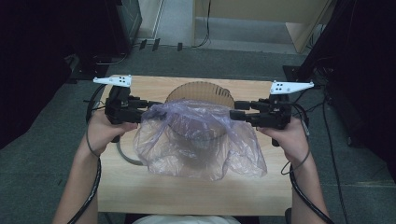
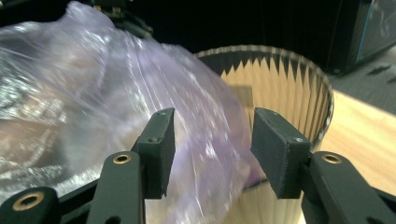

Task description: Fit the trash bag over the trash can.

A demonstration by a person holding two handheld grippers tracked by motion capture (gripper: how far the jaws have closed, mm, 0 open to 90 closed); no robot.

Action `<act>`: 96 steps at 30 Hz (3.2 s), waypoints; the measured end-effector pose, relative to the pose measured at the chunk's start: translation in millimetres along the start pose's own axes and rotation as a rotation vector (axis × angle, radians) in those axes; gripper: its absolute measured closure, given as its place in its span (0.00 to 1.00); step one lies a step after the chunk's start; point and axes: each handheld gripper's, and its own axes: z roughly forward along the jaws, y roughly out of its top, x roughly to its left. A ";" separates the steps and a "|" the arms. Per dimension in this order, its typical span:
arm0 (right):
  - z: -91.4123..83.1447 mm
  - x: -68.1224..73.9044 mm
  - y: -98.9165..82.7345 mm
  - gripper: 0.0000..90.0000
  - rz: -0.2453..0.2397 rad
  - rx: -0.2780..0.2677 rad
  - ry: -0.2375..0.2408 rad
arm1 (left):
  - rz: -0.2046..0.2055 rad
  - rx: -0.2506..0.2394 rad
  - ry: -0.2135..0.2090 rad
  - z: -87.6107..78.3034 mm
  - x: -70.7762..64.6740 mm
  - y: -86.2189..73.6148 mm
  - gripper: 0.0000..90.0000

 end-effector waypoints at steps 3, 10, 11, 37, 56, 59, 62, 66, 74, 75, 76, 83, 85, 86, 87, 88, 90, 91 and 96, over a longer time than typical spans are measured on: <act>1.4 -2.2 -6.0 0.56 0.017 0.035 0.016 | 0.006 0.016 -0.006 0.7 -1.8 -2.1 0.53; -0.9 -2.0 -9.4 0.73 0.005 0.071 0.034 | -0.038 0.083 -0.024 2.2 0.7 -5.1 0.82; -1.4 -1.5 -9.5 0.79 0.001 0.076 0.039 | -0.043 0.096 -0.021 3.2 0.9 -5.3 0.86; 7.7 -36.4 -1.7 1.00 0.027 -0.006 -0.125 | -0.046 -0.048 0.092 7.4 29.0 6.9 1.00; 19.2 -56.7 -3.9 0.99 0.054 -0.028 -0.190 | -0.100 -0.080 0.134 16.9 59.0 5.7 1.00; 21.4 -58.0 -5.9 0.98 0.050 0.002 -0.209 | -0.107 -0.065 0.150 19.9 60.5 3.9 1.00; 18.3 -58.0 -6.3 0.94 0.055 0.011 -0.206 | -0.106 -0.071 0.137 18.2 59.5 4.2 1.00; 10.7 -54.9 -3.1 0.74 0.031 -0.019 -0.211 | -0.077 -0.094 0.134 10.5 53.7 7.4 0.90; -5.3 -42.1 5.2 0.61 0.009 -0.095 -0.161 | -0.037 -0.118 0.129 -9.6 40.4 12.1 0.68; -6.2 -39.2 6.2 0.61 -0.003 -0.095 -0.156 | -0.032 -0.117 0.124 -11.5 38.0 12.9 0.67; -6.8 -36.9 7.0 0.60 -0.009 -0.096 -0.151 | -0.028 -0.117 0.114 -12.9 35.3 13.6 0.65; -9.8 -20.3 9.0 0.59 -0.015 -0.081 -0.093 | 0.011 -0.068 0.071 -13.8 14.0 14.3 0.55; -9.3 -14.7 7.5 0.59 -0.020 -0.061 -0.085 | 0.018 -0.058 0.064 -13.3 8.1 12.9 0.52; -9.2 -12.1 6.7 0.59 -0.022 -0.050 -0.081 | 0.021 -0.056 0.059 -13.2 5.4 12.0 0.51; -9.2 -9.4 6.0 0.59 -0.023 -0.042 -0.078 | 0.023 -0.052 0.054 -13.2 2.8 11.4 0.49; -9.6 -6.8 5.4 0.59 -0.025 -0.036 -0.074 | 0.024 -0.051 0.051 -13.1 0.1 10.8 0.48; -10.9 -1.0 4.7 0.59 -0.029 -0.028 -0.061 | 0.037 -0.042 0.050 -13.6 -6.9 10.3 0.44; -12.2 3.1 4.5 0.58 -0.032 -0.023 -0.057 | 0.042 -0.040 0.048 -14.1 -9.3 10.3 0.43; -16.0 17.7 5.5 0.56 -0.057 -0.016 -0.037 | 0.080 -0.030 0.031 -13.8 -25.8 10.7 0.40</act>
